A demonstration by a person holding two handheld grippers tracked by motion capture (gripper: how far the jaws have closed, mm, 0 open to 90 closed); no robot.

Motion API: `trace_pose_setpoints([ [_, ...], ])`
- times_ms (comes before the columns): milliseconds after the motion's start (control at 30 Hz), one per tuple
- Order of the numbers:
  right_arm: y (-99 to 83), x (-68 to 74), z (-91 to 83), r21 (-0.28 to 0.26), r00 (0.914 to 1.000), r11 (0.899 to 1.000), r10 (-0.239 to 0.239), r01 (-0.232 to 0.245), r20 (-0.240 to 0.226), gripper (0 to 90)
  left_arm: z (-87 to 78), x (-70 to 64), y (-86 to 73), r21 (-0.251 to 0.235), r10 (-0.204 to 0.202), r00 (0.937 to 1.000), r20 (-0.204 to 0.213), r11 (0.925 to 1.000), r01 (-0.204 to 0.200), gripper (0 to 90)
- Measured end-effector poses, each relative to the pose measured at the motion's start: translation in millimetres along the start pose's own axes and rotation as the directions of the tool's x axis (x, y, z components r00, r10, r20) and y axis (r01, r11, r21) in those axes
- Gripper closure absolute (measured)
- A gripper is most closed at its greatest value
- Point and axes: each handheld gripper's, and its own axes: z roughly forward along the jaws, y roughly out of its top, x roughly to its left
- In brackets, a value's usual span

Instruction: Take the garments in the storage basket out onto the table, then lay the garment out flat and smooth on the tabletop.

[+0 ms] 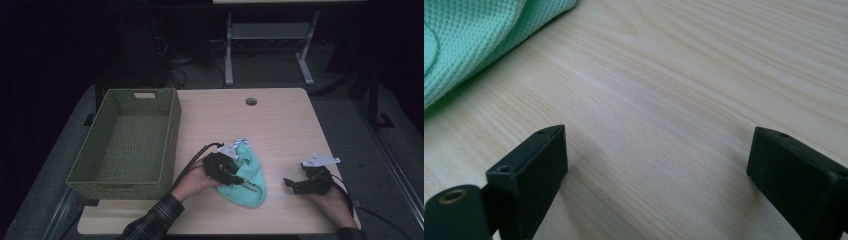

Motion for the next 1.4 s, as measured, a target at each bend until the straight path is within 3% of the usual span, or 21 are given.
trace_pose_setpoints([
  [167,0.0,0.0,0.0,0.0,1.0,1.0,0.0,0.0,0.0,8.9,-16.9,-5.7,-10.0,-0.027,-0.003,0.9987,-0.051,0.9996,0.002,50.6],
  [367,0.0,0.1,0.0,0.0,1.0,1.0,0.0,0.0,0.0,8.9,-28.1,-12.9,-28.6,-0.042,-0.024,0.9942,-0.105,0.9989,0.02,65.7],
  [433,0.0,0.0,0.0,0.0,1.0,1.0,0.0,0.0,0.0,8.9,-28.8,-15.4,-33.8,-0.032,-0.035,0.9952,-0.091,0.999,0.032,73.4],
  [600,0.1,0.2,0.1,0.0,1.0,1.0,0.003,-0.003,0.003,8.9,-20.4,-20.1,-41.2,0.021,-0.024,0.9946,-0.101,0.9994,0.026,84.1],
  [867,0.1,1.0,-0.2,0.003,0.9996,1.0,0.021,-0.021,0.017,8.9,-3.3,-18.4,-45.2,0.105,0.01,0.9902,-0.139,0.9944,0.005,85.4],
  [933,0.0,0.9,-0.2,0.003,0.9997,1.0,0.019,-0.019,0.016,8.8,-1.4,-17.2,-46.6,0.103,-0.01,0.9909,-0.134,0.9944,0.024,85.6],
  [1033,-0.2,1.1,-0.4,0.002,0.9998,1.0,0.017,-0.017,0.013,9.7,-2.4,-16.0,-46.5,0.114,-0.008,0.9907,-0.136,0.9932,0.024,86.0],
  [1167,3.3,1.9,-2.0,0.01,0.9999,1.0,-0.006,0.006,-0.013,20.0,-2.3,-16.6,-46.2,0.121,-0.01,0.9894,-0.145,0.9923,0.028,88.2],
  [1233,8.4,3.6,-1.4,0.009,0.9995,1.0,-0.011,0.012,-0.029,25.0,-1.5,-16.6,-45.8,0.111,-0.031,0.9891,-0.144,0.9927,0.047,89.5],
  [1400,17.1,6.0,-0.3,0.008,0.9982,1.0,-0.026,0.026,-0.053,30.1,-1.4,-16.5,-45.5,0.114,-0.033,0.989,-0.144,0.9922,0.05,89.6],
])
